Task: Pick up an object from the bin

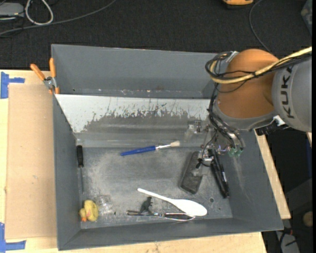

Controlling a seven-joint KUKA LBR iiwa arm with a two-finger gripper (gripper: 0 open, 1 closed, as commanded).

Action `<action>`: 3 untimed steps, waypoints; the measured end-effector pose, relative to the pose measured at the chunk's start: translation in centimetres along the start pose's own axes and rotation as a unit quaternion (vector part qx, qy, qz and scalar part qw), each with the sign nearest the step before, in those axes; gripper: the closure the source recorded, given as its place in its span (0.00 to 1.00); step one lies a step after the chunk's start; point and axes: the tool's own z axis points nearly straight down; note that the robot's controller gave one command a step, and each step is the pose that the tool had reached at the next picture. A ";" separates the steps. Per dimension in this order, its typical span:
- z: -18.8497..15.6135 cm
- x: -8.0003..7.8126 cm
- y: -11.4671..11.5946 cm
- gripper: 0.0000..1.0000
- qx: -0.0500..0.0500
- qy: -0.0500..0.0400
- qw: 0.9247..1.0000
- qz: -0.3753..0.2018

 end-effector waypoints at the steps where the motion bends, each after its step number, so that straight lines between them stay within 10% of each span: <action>1: -0.5 -0.1 0.0 0.00 0.000 -0.004 1.000 0.000; 3: 9.1 5.6 2.9 0.00 0.000 -0.007 1.000 0.028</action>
Offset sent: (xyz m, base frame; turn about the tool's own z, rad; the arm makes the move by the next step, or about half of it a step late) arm -0.0514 0.0233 -0.1260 0.2492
